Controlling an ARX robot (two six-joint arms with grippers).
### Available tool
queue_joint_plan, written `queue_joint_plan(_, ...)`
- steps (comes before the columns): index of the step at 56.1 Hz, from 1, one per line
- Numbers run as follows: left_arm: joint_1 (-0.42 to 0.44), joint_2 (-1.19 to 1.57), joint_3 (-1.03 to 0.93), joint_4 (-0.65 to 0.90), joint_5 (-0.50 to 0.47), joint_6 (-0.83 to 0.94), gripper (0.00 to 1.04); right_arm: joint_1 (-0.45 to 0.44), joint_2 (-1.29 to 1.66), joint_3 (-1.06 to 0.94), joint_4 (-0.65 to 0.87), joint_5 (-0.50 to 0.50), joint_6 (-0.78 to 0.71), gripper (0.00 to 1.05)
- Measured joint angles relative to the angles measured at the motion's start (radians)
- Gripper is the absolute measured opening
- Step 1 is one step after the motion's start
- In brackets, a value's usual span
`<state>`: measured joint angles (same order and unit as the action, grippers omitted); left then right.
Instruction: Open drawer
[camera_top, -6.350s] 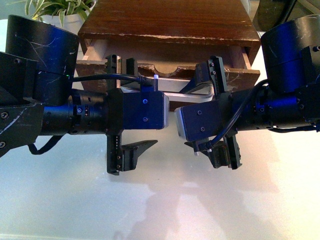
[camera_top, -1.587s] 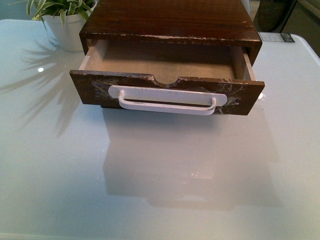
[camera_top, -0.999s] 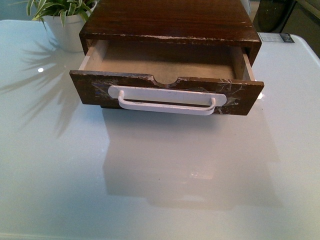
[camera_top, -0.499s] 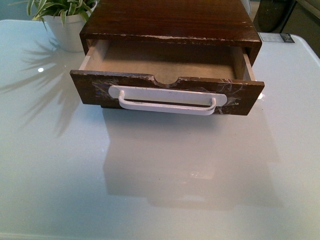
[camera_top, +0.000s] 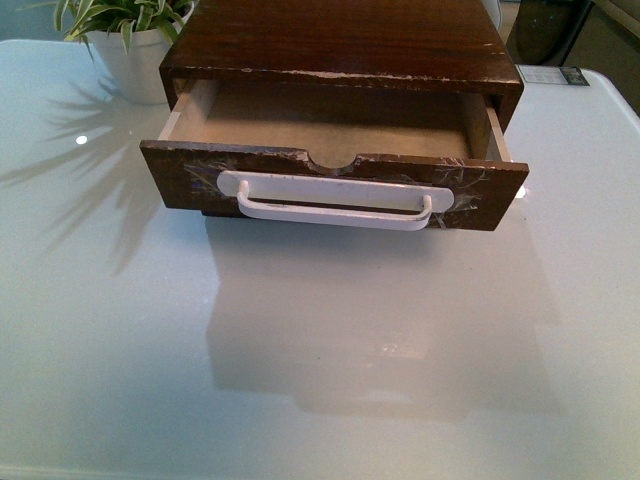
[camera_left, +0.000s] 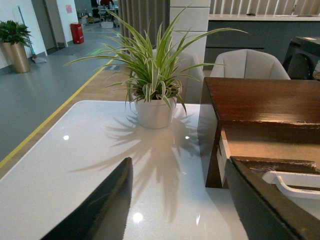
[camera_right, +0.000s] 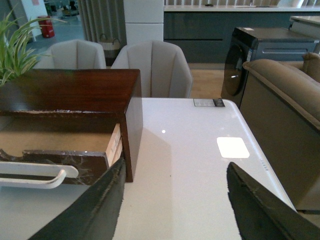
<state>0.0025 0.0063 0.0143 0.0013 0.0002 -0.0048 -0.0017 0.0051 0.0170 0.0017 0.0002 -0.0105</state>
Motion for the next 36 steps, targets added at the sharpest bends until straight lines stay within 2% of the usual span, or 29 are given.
queue_joint_plan(6,0.000,0.000,0.000,0.000,0.000,0.000,0.83,0.000,0.000,0.000,0.000,0.000,0.000,0.96)
queue_joint_plan(9,0.000,0.000,0.000,0.000,0.000,0.000,0.97,0.000,0.000,0.000,0.000,0.000,0.001,0.96)
queue_joint_plan(10,0.000,0.000,0.000,0.000,0.000,0.002,0.98,0.000,0.000,0.000,0.000,0.000,0.001,0.96)
queue_joint_plan(36,0.000,0.000,0.000,0.000,0.000,0.001,0.96,0.000,0.000,0.000,0.000,0.000,0.001,0.96)
